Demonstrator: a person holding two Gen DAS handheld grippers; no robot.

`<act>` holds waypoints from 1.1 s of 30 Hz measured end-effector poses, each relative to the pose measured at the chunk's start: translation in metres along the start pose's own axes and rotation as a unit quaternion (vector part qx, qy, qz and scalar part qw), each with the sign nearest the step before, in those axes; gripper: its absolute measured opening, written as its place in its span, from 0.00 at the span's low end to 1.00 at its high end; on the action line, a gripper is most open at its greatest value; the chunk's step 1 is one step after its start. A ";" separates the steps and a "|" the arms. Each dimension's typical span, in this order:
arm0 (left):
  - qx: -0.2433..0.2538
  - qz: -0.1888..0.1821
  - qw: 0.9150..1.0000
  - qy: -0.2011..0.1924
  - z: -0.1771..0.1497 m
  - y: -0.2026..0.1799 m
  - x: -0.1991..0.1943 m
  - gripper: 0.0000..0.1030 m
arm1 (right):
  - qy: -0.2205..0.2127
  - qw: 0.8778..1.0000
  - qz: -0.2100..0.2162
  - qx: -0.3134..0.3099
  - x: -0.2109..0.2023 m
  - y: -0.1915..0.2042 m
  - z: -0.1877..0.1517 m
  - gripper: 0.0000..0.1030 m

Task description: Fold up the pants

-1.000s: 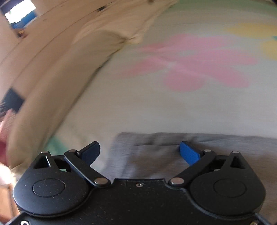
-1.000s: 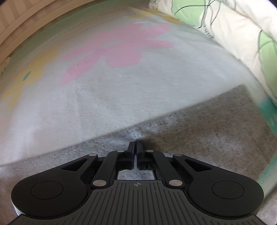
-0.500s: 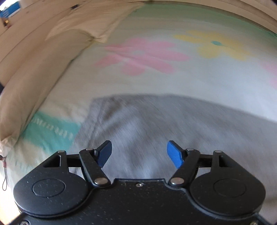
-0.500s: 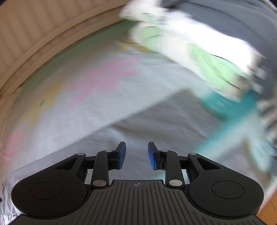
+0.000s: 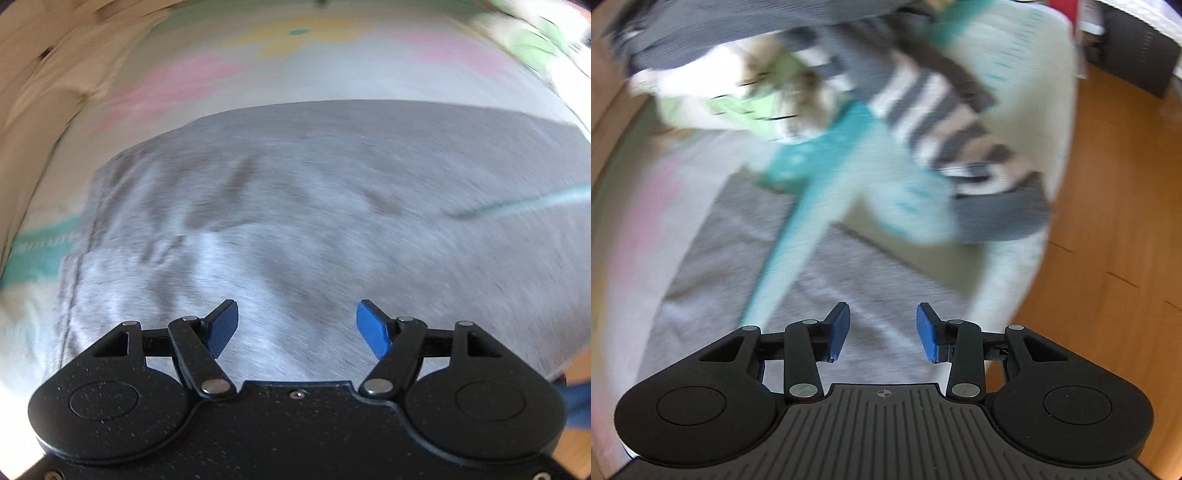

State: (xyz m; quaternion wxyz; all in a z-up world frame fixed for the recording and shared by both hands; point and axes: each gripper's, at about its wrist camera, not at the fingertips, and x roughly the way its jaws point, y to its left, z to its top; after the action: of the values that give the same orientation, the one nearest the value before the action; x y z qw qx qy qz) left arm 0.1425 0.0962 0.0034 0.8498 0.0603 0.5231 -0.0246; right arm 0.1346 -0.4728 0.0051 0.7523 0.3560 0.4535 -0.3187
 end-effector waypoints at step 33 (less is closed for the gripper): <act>0.288 -0.047 0.947 -0.135 -0.079 -0.083 -0.023 0.72 | -0.015 0.974 0.224 0.016 -0.015 0.027 0.003 0.03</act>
State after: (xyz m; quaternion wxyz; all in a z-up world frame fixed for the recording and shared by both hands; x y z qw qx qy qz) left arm 0.0536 0.0230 -0.0172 0.8566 0.2739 0.3769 -0.2217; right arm 0.1516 -0.4584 0.0259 0.8054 0.4557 0.3459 -0.1550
